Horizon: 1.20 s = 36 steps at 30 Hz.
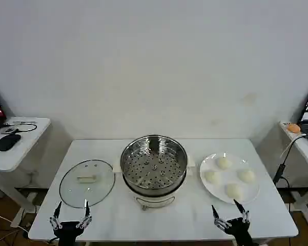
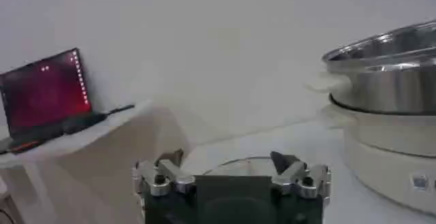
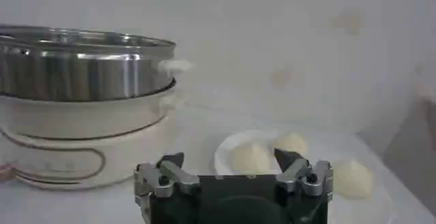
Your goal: Take steamed baozi put them in steamer then cover it.
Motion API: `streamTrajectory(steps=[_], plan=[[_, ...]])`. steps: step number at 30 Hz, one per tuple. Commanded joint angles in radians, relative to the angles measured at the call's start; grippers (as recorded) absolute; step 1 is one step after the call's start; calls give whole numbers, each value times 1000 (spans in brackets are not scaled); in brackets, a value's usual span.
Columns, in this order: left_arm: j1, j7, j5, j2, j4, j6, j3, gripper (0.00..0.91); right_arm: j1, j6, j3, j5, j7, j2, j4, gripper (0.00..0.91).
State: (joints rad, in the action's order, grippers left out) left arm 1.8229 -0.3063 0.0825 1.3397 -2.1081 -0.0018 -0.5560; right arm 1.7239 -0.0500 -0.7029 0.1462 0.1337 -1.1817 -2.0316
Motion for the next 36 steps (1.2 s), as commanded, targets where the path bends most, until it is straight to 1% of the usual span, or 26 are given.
streamTrajectory(steps=[1,3,5,8,9,10,11,12,13,15,17,18,19,20,21,22,23,24,28,30,31,32,33,36], plan=[[-8,1,28,-4,-34,113,8,907,-51,-96,-29,-51,2,56,-7,907],[-12,21,53,-4,-36,114,5,907,-105,-144,-51,-49,16,131,4,907],[-18,22,73,1,-39,114,-1,907,-147,-208,-74,-45,43,197,15,907],[-25,34,107,1,-39,111,-7,907,-220,-250,-86,-93,113,297,63,907],[-27,31,118,0,-38,108,-8,907,-253,-266,-85,-121,148,336,96,907],[-28,27,121,-1,-38,106,-7,907,-266,-271,-85,-139,217,360,112,907],[-29,22,134,-1,-38,101,-6,907,-289,-274,-85,-184,286,385,145,907],[-30,20,171,-2,-40,96,-5,907,-324,-265,-84,-262,352,436,169,907],[-29,19,182,-2,-42,93,-5,907,-328,-263,-84,-270,376,442,185,907],[-30,18,190,0,-52,93,-4,907,-415,-254,-63,-370,469,530,233,907],[-33,17,190,4,-52,94,-5,907,-466,-239,-46,-427,509,558,257,907],[-36,16,189,9,-50,95,-6,907,-518,-219,-16,-478,556,590,283,907],[-38,16,189,11,-49,96,-5,907,-569,-188,12,-507,605,622,311,907],[-38,15,189,12,-49,96,-5,907,-600,-166,30,-518,635,640,325,907],[-38,15,187,14,-50,96,-6,907,-660,-131,97,-527,683,668,362,907],[-37,15,186,14,-50,96,-7,907,-704,-107,148,-534,712,686,386,907],[-38,15,185,14,-50,97,-8,907,-731,-88,187,-538,729,696,407,907],[-39,15,182,14,-48,99,-12,907,-811,-56,255,-547,764,713,448,907],[-43,13,174,18,-40,102,-22,907,-1070,16,467,-570,840,718,580,907],[-41,5,164,22,-41,102,-22,907,-1140,44,555,-567,875,708,632,907],[-40,3,163,24,-42,104,-22,907,-1200,91,631,-559,910,698,662,907],[-39,4,165,27,-43,104,-22,907,-1243,106,676,-549,929,685,701,907],[-38,4,166,29,-44,105,-22,907,-1279,101,703,-543,945,674,728,907],[-36,5,168,34,-51,106,-22,907,-1400,102,803,-551,962,606,819,907]])
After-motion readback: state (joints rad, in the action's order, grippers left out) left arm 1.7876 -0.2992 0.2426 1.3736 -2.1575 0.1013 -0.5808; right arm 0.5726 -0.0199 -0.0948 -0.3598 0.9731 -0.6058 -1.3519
